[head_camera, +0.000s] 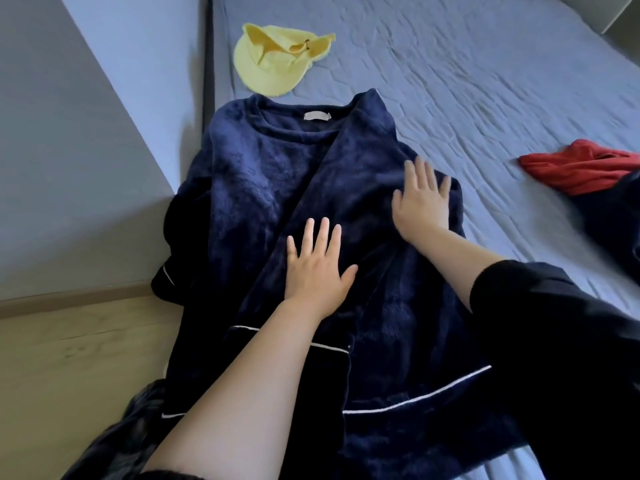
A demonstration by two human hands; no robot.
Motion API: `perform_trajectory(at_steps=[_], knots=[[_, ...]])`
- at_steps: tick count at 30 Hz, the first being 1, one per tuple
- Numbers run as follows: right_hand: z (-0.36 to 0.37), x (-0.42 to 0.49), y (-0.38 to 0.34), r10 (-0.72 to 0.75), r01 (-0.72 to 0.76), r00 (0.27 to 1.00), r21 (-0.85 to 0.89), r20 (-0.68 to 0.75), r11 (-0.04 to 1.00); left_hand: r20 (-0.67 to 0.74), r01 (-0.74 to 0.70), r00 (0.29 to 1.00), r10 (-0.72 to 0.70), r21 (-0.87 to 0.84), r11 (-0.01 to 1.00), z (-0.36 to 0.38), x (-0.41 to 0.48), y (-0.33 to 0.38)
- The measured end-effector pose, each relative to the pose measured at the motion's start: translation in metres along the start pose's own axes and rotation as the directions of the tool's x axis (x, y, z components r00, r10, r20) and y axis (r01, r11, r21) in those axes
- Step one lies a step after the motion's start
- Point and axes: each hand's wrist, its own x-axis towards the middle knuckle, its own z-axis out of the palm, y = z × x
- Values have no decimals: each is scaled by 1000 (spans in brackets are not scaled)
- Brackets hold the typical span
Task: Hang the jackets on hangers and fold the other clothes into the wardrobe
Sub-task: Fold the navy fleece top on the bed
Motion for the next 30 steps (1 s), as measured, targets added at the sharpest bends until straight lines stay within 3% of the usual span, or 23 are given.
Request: perform_trajectory(at_steps=[2,4,6,9,10,12,15,17,19,21,24,25,27,28,30], knots=[[8,-20,-10,-169,170,981,4,93,985,-5,-11,1000,11,5,1000,-3,-6,-2],[16,-34,-7,-38,70,952,-94,305,993,-10,-2,1000,2,28,1000,-5,-14,-5],[10,-33,-15,82,-43,956,-142,281,989,-31,35,999,-34,47,998,-8,-23,-9],[-3,-42,-58,-137,143,986,-61,92,988,-100,165,982,-158,68,984,-14,-34,-15],[-2,-50,-69,-223,226,970,-16,98,974,-116,218,971,-210,62,974,-16,-37,-18],[7,-68,-81,-261,269,927,10,269,963,-101,301,950,-295,42,953,-16,-44,-29],[11,-68,-94,-114,154,891,-56,440,986,-75,343,937,-343,-1,939,-12,-62,-48],[-1,-63,-120,-22,27,904,-5,427,1000,-85,323,941,-327,-65,944,-7,-73,-59],[-11,-61,-151,8,-61,945,150,327,987,-131,268,941,-312,-276,923,-3,-77,-67],[-16,-61,-181,-18,-42,979,284,205,958,-209,238,880,-425,-580,779,-5,-79,-74],[-4,-64,-212,-80,7,982,388,173,922,-336,341,610,-718,-706,620,-16,-79,-95],[6,-66,-216,-106,26,977,388,185,921,-285,397,537,-794,-746,536,-20,-77,-104],[28,-74,-214,-147,73,969,337,200,938,-45,430,445,-894,-865,258,-23,-71,-126],[38,-77,-211,-156,90,969,316,192,945,89,414,439,-894,-903,113,-21,-65,-137],[50,-80,-205,-159,102,974,311,163,945,253,380,469,-846,-923,-65,-14,-54,-155]])
